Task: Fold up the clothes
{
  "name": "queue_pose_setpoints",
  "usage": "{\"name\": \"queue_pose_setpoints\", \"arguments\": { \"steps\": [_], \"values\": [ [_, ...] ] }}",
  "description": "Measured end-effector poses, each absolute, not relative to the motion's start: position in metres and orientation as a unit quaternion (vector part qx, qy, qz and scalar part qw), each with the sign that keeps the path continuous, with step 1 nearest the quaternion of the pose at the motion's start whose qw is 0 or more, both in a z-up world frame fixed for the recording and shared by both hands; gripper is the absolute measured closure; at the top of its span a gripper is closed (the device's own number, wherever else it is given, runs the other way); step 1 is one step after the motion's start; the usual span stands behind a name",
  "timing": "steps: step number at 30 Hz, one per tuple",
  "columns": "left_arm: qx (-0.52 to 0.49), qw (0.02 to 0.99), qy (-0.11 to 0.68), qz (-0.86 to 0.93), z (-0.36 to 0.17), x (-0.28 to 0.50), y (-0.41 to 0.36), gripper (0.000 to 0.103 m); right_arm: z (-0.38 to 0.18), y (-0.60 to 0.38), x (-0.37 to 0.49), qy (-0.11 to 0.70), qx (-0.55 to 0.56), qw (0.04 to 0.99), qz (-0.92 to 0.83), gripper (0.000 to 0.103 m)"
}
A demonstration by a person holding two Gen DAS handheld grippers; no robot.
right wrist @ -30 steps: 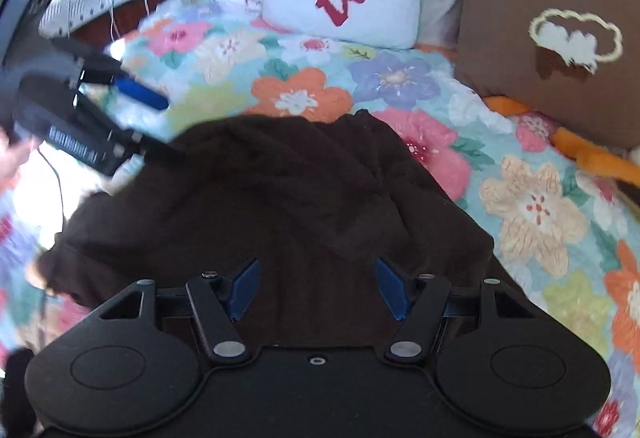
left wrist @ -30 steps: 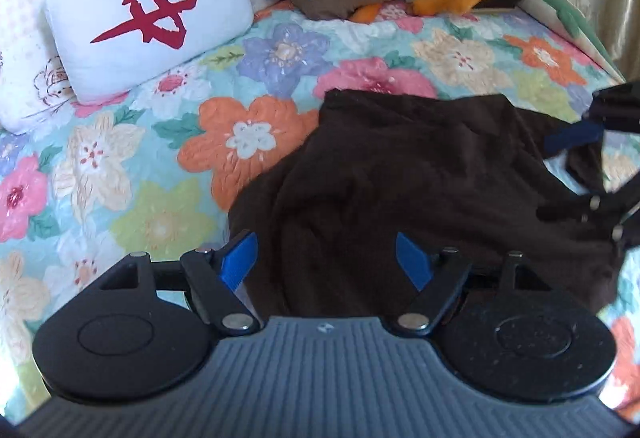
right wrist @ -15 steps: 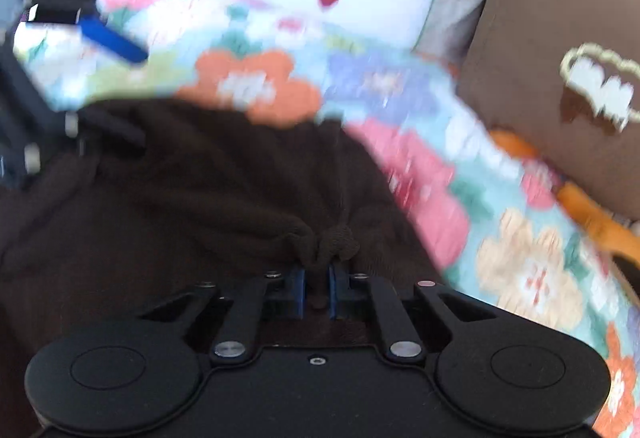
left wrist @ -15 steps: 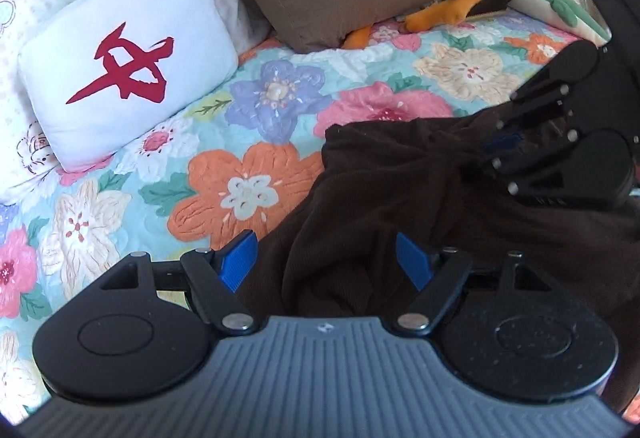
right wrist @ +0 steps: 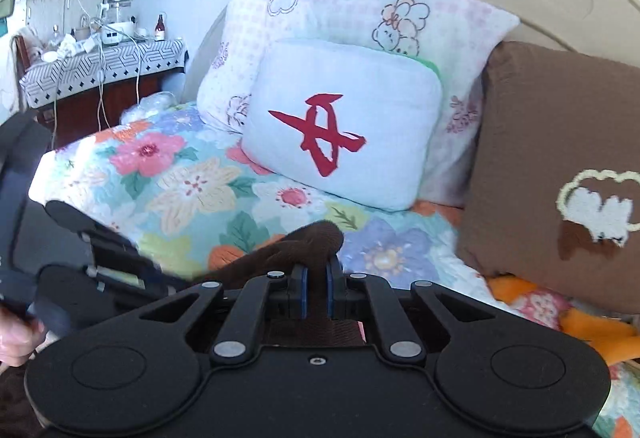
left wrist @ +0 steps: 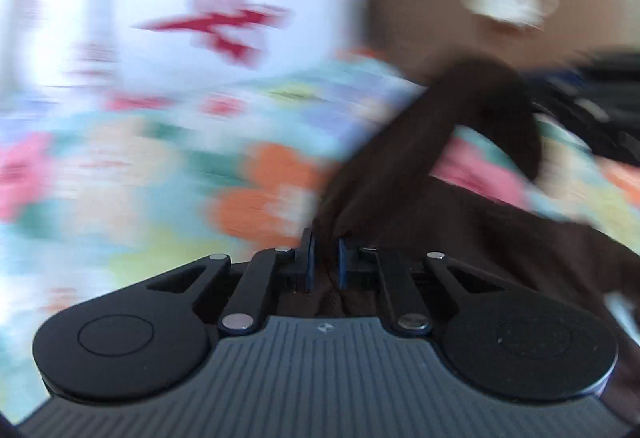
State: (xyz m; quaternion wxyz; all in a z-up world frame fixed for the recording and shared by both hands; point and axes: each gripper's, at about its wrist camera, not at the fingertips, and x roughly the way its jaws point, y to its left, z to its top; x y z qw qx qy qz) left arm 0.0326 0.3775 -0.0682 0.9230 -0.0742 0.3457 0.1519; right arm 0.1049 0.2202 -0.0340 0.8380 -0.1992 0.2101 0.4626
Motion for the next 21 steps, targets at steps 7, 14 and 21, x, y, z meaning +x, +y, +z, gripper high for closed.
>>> {"name": "queue_pose_setpoints", "arguments": {
  "steps": [7,14,21],
  "values": [
    [-0.148,0.903,0.324,0.242,-0.07,0.027,0.436,0.087,-0.057,0.226,0.142,0.273,-0.162,0.842,0.437,0.084],
    [-0.222,0.892,0.332,0.214,-0.1,-0.022,0.474,0.06,-0.089,0.212,0.163,0.336,-0.168,0.825,0.422,0.082],
    [-0.256,0.881,0.354,0.181,-0.117,-0.034,0.488,0.039,-0.124,0.258,0.174,0.356,-0.304,0.789,0.398,0.053]
  ]
}}
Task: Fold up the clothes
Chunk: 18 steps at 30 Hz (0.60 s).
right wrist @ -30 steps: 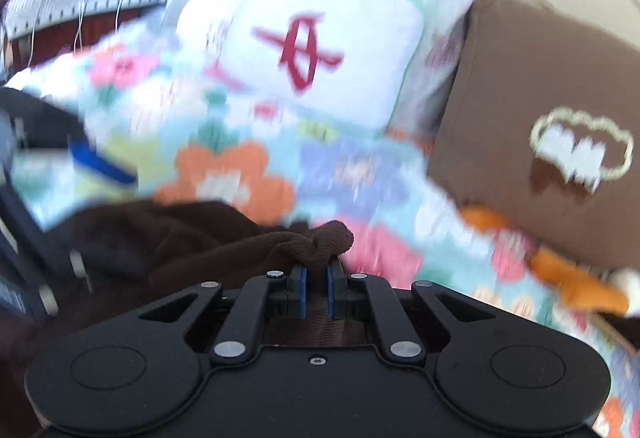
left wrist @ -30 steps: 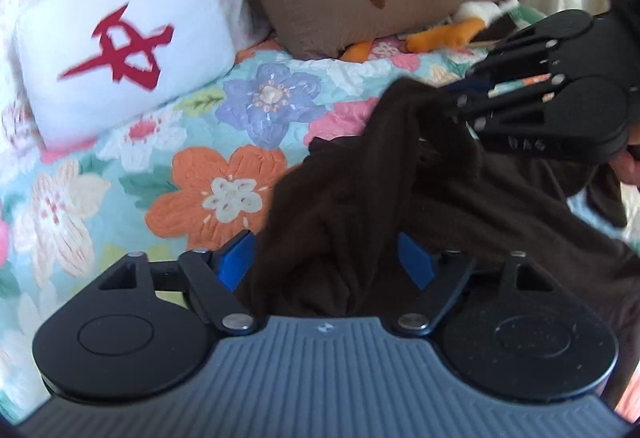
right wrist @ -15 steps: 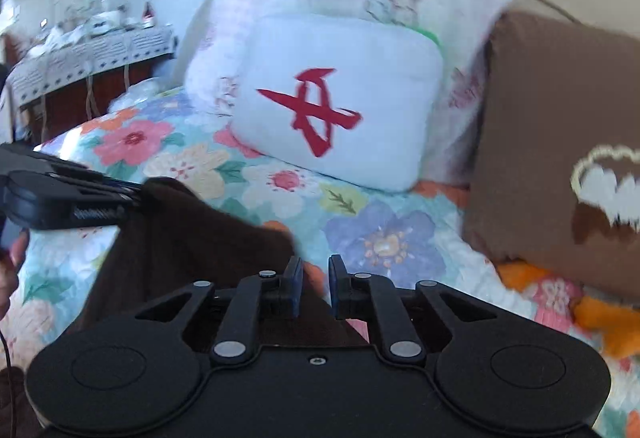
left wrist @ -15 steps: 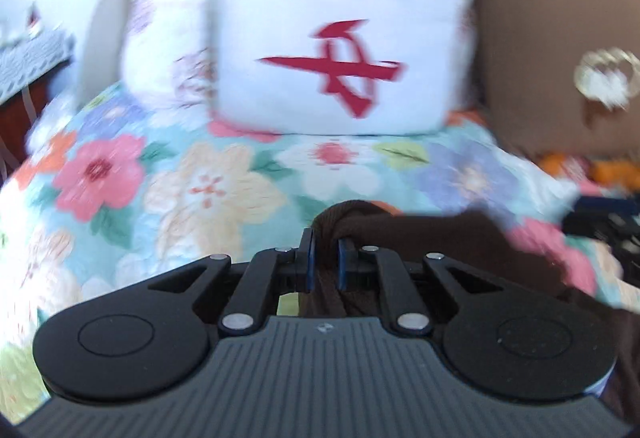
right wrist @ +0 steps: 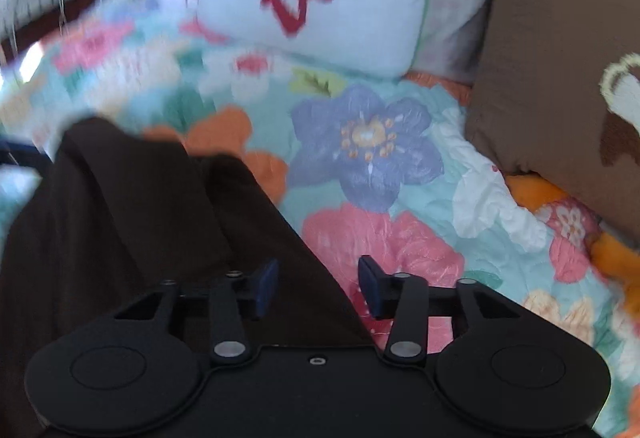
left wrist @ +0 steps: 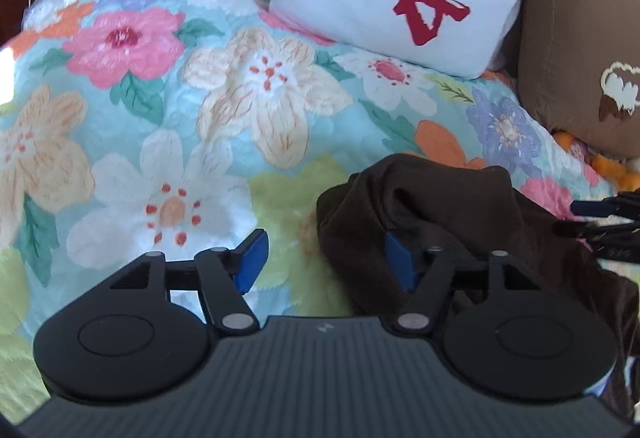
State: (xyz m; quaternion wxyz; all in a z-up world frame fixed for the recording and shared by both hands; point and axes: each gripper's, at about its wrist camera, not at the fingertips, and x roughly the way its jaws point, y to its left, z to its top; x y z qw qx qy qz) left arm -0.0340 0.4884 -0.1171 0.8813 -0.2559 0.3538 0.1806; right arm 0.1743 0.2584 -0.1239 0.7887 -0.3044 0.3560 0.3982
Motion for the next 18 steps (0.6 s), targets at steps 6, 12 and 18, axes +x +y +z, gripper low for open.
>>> {"name": "queue_pose_setpoints", "arguments": {
  "steps": [6,12,18],
  "values": [
    [-0.284,0.887,0.335,0.143,-0.121,-0.023,0.48,0.057,-0.144,0.271,0.183,0.382,-0.29,0.761,0.437,0.095],
    [-0.142,0.93,0.313,0.132,-0.094,-0.007,0.438,0.09,-0.103,0.227,0.152,0.28,-0.255,0.824,0.422,0.099],
    [-0.175,0.922,0.337,0.079,-0.088,-0.003,0.428,0.087,-0.099,0.188,0.179,0.299,-0.268,0.86,0.316,0.099]
  ]
}}
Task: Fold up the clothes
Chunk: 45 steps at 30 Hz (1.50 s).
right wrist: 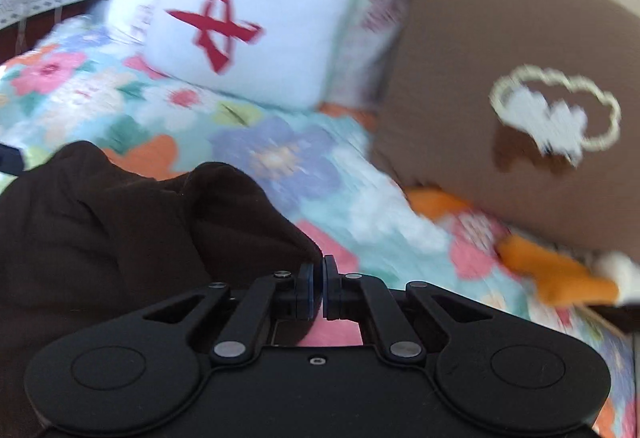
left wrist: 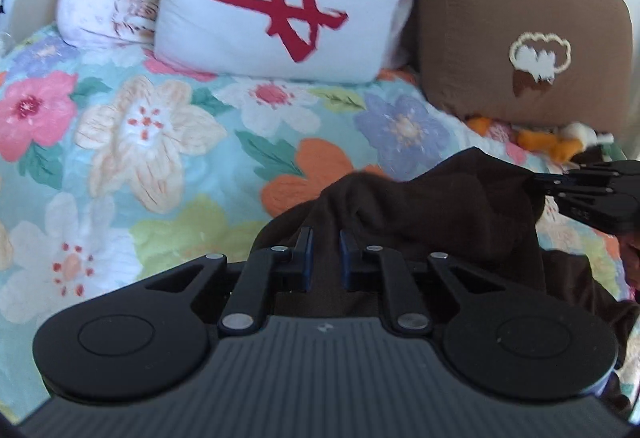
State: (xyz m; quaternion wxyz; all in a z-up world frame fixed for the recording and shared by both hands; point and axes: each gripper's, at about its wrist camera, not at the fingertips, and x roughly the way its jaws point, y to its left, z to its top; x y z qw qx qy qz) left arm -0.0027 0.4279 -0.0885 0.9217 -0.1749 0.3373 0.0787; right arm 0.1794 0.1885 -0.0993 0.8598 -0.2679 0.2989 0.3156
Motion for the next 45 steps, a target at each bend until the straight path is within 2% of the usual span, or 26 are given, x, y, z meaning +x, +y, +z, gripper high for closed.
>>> {"name": "queue_pose_setpoints", "arguments": {
  "steps": [2,3,5,6,7,9,13,14,16,18,19,20,21,22,24,25,26,27,29,33,35,37,38,41,45],
  "values": [
    [-0.158,0.923,0.342,0.081,-0.091,-0.007,0.426,0.082,-0.11,0.184,0.191,0.325,-0.271,0.859,0.286,0.099],
    [-0.15,0.923,0.343,0.086,-0.092,-0.01,0.426,0.071,-0.114,0.182,0.196,0.342,-0.263,0.858,0.28,0.099],
    [-0.152,0.921,0.344,0.099,-0.095,-0.015,0.434,0.057,-0.118,0.18,0.2,0.365,-0.233,0.858,0.275,0.098],
    [-0.164,0.919,0.343,0.102,-0.097,-0.018,0.44,0.056,-0.115,0.178,0.197,0.36,-0.22,0.865,0.273,0.094],
    [-0.181,0.915,0.345,0.102,-0.099,-0.021,0.447,0.056,-0.11,0.18,0.194,0.352,-0.213,0.87,0.271,0.084],
    [-0.223,0.905,0.348,0.1,-0.105,-0.024,0.46,0.056,-0.099,0.184,0.184,0.33,-0.197,0.881,0.275,0.076],
    [-0.285,0.886,0.359,0.077,-0.115,-0.013,0.477,0.056,-0.084,0.198,0.175,0.349,-0.142,0.852,0.363,0.07],
    [-0.285,0.883,0.366,0.072,-0.118,-0.006,0.477,0.056,-0.085,0.202,0.174,0.37,-0.127,0.836,0.385,0.07],
    [-0.245,0.884,0.391,0.076,-0.123,0.013,0.467,0.056,-0.089,0.212,0.171,0.414,-0.103,0.804,0.415,0.059],
    [-0.198,0.889,0.404,0.084,-0.126,0.028,0.457,0.055,-0.094,0.223,0.161,0.413,-0.122,0.795,0.427,0.055],
    [-0.19,0.891,0.405,0.08,-0.128,0.034,0.453,0.056,-0.096,0.23,0.153,0.397,-0.149,0.799,0.425,0.048],
    [-0.191,0.892,0.402,0.078,-0.13,0.037,0.451,0.06,-0.1,0.236,0.147,0.38,-0.181,0.806,0.416,0.044],
    [-0.195,0.894,0.396,0.076,-0.13,0.038,0.45,0.084,-0.107,0.242,0.145,0.368,-0.212,0.809,0.406,0.037],
    [-0.184,0.898,0.391,0.086,-0.129,0.039,0.447,0.095,-0.115,0.248,0.144,0.362,-0.242,0.808,0.397,0.036],
    [-0.073,0.911,0.379,0.143,-0.117,0.04,0.425,0.096,-0.129,0.256,0.147,0.359,-0.276,0.806,0.381,0.038],
    [-0.028,0.919,0.36,0.161,-0.109,0.036,0.415,0.096,-0.136,0.259,0.15,0.359,-0.288,0.805,0.374,0.044],
    [0.001,0.929,0.331,0.168,-0.1,0.029,0.407,0.096,-0.139,0.26,0.154,0.36,-0.285,0.807,0.371,0.057],
    [0.014,0.934,0.31,0.176,-0.091,0.024,0.403,0.096,-0.136,0.258,0.16,0.365,-0.26,0.813,0.372,0.093],
    [0.009,0.938,0.279,0.205,-0.071,0.012,0.407,0.096,-0.122,0.258,0.168,0.367,-0.212,0.83,0.363,0.091],
    [-0.01,0.936,0.233,0.264,-0.04,-0.009,0.426,0.096,-0.083,0.271,0.175,0.275,-0.17,0.868,0.376,0.09],
    [-0.007,0.927,0.234,0.294,-0.034,-0.013,0.433,0.096,-0.074,0.277,0.183,0.254,-0.122,0.864,0.417,0.084],
    [0.017,0.909,0.27,0.316,-0.042,-0.005,0.437,0.095,-0.079,0.283,0.193,0.27,-0.075,0.862,0.422,0.038],
    [0.021,0.896,0.301,0.325,-0.055,0.003,0.441,0.094,-0.084,0.287,0.195,0.282,-0.069,0.868,0.402,0.035],
    [-0.029,0.847,0.407,0.34,-0.106,0.016,0.467,0.092,-0.097,0.29,0.194,0.314,-0.067,0.88,0.351,0.035],
    [-0.102,0.836,0.423,0.335,-0.132,-0.001,0.487,0.088,-0.109,0.277,0.197,0.356,-0.064,0.867,0.343,0.035]
  ]
}}
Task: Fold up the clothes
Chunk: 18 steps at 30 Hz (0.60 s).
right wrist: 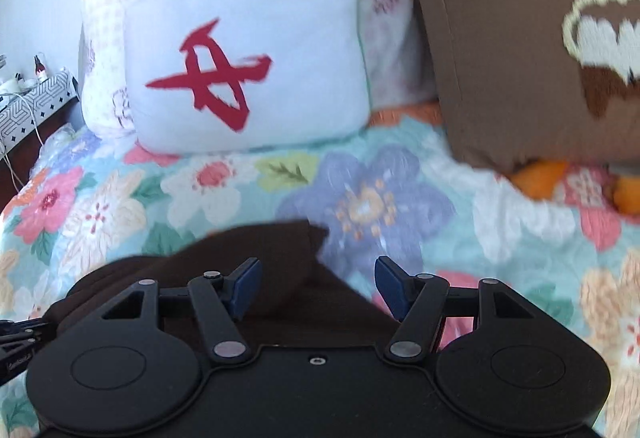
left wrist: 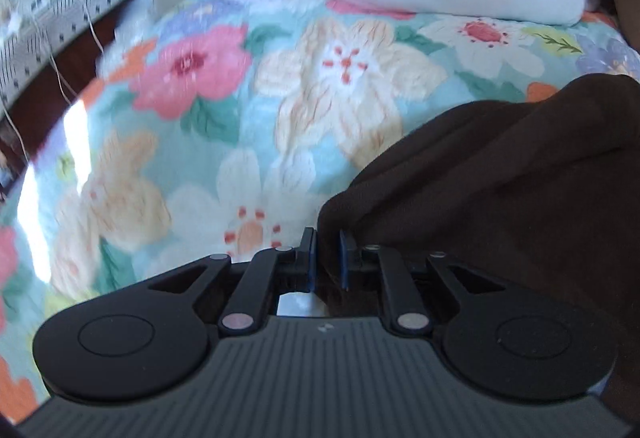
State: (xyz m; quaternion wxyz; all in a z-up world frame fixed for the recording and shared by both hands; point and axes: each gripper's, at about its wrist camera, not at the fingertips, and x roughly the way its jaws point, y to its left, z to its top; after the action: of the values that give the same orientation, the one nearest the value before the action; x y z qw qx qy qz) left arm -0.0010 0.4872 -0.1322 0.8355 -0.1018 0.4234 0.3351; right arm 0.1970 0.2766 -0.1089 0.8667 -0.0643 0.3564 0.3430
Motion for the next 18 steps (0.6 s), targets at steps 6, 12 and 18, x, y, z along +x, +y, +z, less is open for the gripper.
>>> {"name": "queue_pose_setpoints", "arguments": {
  "steps": [6,12,18],
  "values": [
    [-0.108,0.855,0.392,0.321,-0.118,-0.01,0.493,0.056,-0.105,0.28,0.209,0.358,-0.093,0.853,0.369,0.035],
    [-0.177,0.858,0.381,0.296,-0.117,-0.005,0.516,0.051,-0.115,0.324,0.221,0.397,-0.043,0.826,0.397,0.021],
    [-0.164,0.862,0.386,0.285,-0.12,0.001,0.515,0.056,-0.125,0.337,0.217,0.393,-0.016,0.808,0.438,0.087]
  ]
}}
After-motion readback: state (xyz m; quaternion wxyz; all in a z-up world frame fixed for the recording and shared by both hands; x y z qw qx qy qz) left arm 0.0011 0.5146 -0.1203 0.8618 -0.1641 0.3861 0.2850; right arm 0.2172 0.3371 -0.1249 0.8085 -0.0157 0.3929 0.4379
